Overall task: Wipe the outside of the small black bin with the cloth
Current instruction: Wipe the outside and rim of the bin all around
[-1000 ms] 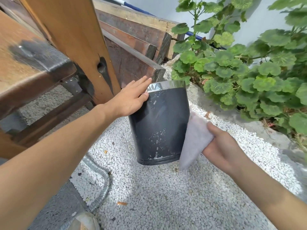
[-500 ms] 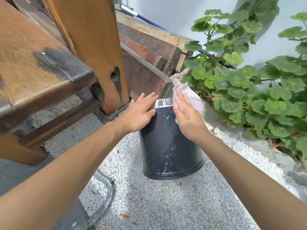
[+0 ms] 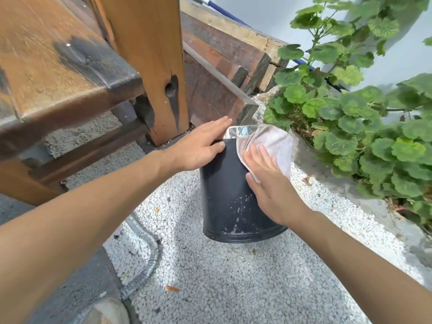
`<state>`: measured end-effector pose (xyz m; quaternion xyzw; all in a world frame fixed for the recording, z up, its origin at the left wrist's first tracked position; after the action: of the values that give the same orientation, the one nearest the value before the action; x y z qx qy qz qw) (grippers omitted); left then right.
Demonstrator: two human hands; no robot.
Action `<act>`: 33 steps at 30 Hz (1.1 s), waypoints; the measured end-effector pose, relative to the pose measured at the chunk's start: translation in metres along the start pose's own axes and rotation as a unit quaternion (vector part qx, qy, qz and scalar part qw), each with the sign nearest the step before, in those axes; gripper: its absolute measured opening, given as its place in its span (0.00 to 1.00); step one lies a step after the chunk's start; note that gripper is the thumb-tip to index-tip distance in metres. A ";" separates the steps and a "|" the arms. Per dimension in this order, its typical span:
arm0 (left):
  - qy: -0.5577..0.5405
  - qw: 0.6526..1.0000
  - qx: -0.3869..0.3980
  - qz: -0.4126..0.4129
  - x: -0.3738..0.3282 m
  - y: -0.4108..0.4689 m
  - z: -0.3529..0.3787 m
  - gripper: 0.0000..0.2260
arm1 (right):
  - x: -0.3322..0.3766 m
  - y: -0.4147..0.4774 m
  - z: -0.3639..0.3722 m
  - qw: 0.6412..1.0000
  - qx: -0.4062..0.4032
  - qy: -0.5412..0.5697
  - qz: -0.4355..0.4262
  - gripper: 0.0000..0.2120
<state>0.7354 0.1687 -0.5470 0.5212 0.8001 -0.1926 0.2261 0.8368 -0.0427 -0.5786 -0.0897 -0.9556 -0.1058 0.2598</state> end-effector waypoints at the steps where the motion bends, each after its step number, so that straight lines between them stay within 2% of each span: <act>1: 0.001 1.000 -0.002 -0.001 0.001 0.000 0.000 0.26 | 0.000 -0.006 0.005 1.000 0.007 -0.001 -0.006 0.25; 13: 0.009 1.000 -0.022 0.006 -0.001 -0.003 0.007 0.27 | -0.009 -0.097 0.059 0.999 0.040 0.011 -0.024 0.26; 19: 0.010 0.999 -0.030 0.016 -0.006 -0.008 0.007 0.27 | -0.006 -0.141 0.074 0.995 0.096 -0.001 -0.016 0.25; 21: 0.013 0.999 -0.032 0.016 -0.006 -0.009 0.009 0.27 | -0.001 -0.150 0.074 0.994 0.100 0.039 0.013 0.25; 23: 0.017 0.999 -0.034 0.018 -0.007 -0.012 0.011 0.28 | 0.006 -0.152 0.069 0.985 0.068 0.141 0.074 0.23; 25: 0.026 0.999 -0.033 0.018 -0.008 -0.016 0.013 0.30 | 0.012 -0.150 0.058 0.956 0.008 0.249 0.155 0.19; 27: 0.034 0.999 -0.031 0.015 -0.009 -0.019 0.016 0.31 | 0.017 -0.143 0.042 0.911 -0.051 0.331 0.240 0.15; 28: 0.034 0.999 -0.030 0.012 -0.009 -0.021 0.017 0.32 | 0.016 -0.138 0.035 0.874 -0.086 0.389 0.278 0.15; 29: 0.032 0.999 -0.030 0.009 -0.009 -0.022 0.018 0.32 | 0.014 -0.133 0.027 0.822 -0.121 0.463 0.309 0.16; 31: 0.032 0.999 -0.032 0.002 -0.010 -0.023 0.018 0.31 | 0.010 -0.118 0.006 0.723 -0.170 0.584 0.327 0.19; 33: 0.026 0.999 -0.033 -0.006 -0.011 -0.024 0.018 0.30 | 0.007 -0.099 -0.017 0.695 -0.207 0.613 0.315 0.20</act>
<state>0.7205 0.1418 -0.5535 0.5132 0.8150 -0.1533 0.2211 0.8170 -0.1413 -0.5759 -0.3526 -0.4545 -0.2443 0.7807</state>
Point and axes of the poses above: each hand's wrist, its own y-axis towards the middle knuckle, its own z-axis out of the palm, x = y × z, the point moved 1 cm from there along y, towards the middle knuckle, and after that the axes turned 9 degrees about -z, right-handed, at the moved point
